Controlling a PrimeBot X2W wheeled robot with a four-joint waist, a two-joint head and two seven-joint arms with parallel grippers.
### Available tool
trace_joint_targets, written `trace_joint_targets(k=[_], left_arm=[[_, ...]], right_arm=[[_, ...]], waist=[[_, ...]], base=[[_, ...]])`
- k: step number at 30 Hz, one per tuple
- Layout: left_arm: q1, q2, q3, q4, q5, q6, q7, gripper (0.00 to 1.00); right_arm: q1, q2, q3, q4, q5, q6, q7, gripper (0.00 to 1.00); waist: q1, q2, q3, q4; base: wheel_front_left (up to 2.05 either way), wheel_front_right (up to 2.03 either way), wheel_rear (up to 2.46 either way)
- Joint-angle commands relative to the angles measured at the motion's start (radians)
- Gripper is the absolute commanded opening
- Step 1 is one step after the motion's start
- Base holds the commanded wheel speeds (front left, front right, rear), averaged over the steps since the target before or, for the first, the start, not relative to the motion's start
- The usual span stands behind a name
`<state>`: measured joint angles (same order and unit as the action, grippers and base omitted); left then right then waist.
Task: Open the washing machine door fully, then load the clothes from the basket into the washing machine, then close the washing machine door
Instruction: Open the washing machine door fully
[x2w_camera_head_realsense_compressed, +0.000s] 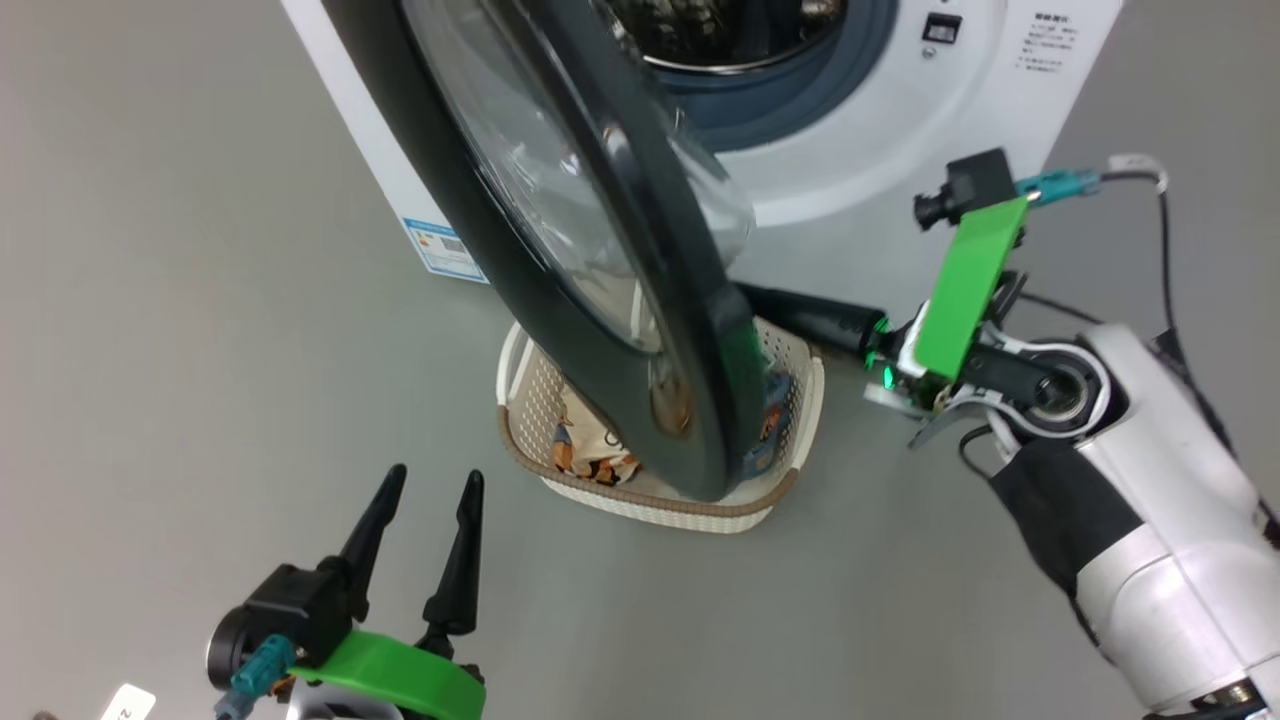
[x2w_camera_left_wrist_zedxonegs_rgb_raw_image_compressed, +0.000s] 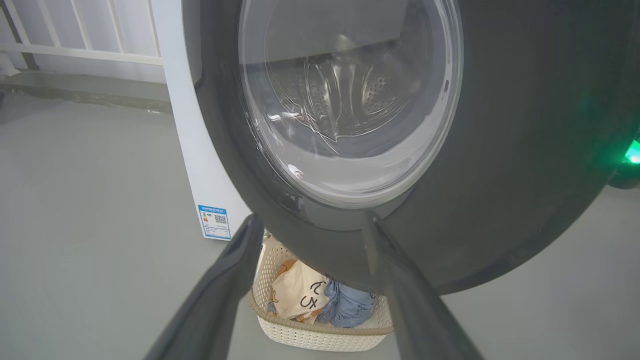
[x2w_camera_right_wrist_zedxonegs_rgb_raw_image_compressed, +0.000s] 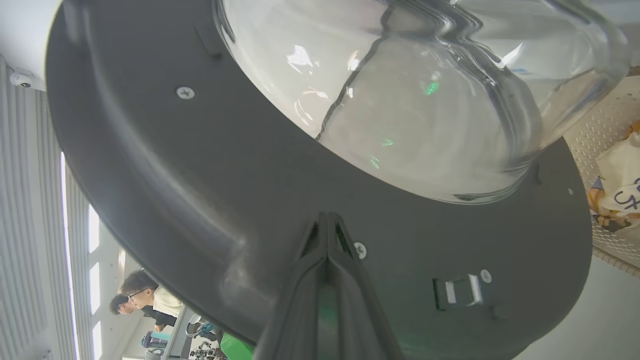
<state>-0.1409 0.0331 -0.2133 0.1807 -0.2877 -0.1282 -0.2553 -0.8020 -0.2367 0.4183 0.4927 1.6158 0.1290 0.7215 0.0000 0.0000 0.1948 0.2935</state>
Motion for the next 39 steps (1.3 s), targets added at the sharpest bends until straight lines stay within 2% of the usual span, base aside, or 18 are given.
trace_joint_targets(k=[1, 11, 21, 22, 24, 26, 27, 28, 39], left_arm=[[0.001, 0.017, 0.036, -0.023, 0.006, -0.003, -0.006, 1.0], [0.005, 0.017, 0.04, -0.022, 0.005, -0.003, -0.006, 1.0], [0.011, 0.017, 0.059, -0.021, 0.008, -0.003, -0.006, 1.0], [0.012, 0.018, 0.06, -0.021, 0.008, -0.003, -0.006, 1.0], [0.014, 0.02, 0.063, -0.021, 0.008, -0.003, -0.006, 1.0], [0.016, 0.024, 0.065, -0.02, 0.005, -0.003, -0.006, 1.0], [0.018, 0.027, 0.066, -0.02, 0.004, -0.003, -0.006, 1.0], [0.019, 0.03, 0.067, -0.02, 0.002, -0.003, -0.006, 1.0], [0.048, 0.056, 0.09, -0.024, -0.008, -0.003, -0.006, 1.0]], right_arm=[[0.018, 0.037, 0.021, -0.033, 0.0, 0.002, 0.01, 0.0], [0.04, 0.111, 0.054, -0.03, -0.022, 0.002, 0.015, 0.0], [0.069, 0.116, 0.041, -0.036, -0.041, 0.002, -0.02, 0.0], [0.076, 0.113, 0.037, -0.038, -0.041, 0.002, -0.026, 0.11], [0.09, 0.107, 0.026, -0.041, -0.037, 0.002, -0.036, 0.26], [0.106, 0.098, 0.012, -0.047, -0.035, 0.002, -0.049, 0.48], [0.114, 0.091, 0.008, -0.051, -0.037, 0.002, -0.054, 0.89], [0.124, 0.084, 0.003, -0.057, -0.04, 0.002, -0.06, 1.0], [0.257, 0.005, -0.047, -0.105, -0.081, 0.002, -0.18, 1.0]], waist=[[0.0, 0.0, -0.019, 0.017], [0.0, 0.0, -0.039, 0.039], [0.0, 0.0, -0.06, 0.019], [0.0, 0.0, -0.063, 0.013], [0.0, 0.0, -0.068, 0.0], [0.0, 0.0, -0.075, -0.015], [0.0, 0.0, -0.079, -0.024], [0.0, 0.0, -0.082, -0.033], [0.0, 0.0, -0.127, -0.12]], base=[[0.0, 0.0, 0.0], [0.0, 0.0, 0.0], [0.0, 0.0, 0.0], [0.0, 0.0, 0.0], [0.0, 0.0, 0.0], [0.0, 0.0, 0.0], [0.0, 0.0, 0.0], [0.0, 0.0, 0.0], [0.0, 0.0, 0.0]])
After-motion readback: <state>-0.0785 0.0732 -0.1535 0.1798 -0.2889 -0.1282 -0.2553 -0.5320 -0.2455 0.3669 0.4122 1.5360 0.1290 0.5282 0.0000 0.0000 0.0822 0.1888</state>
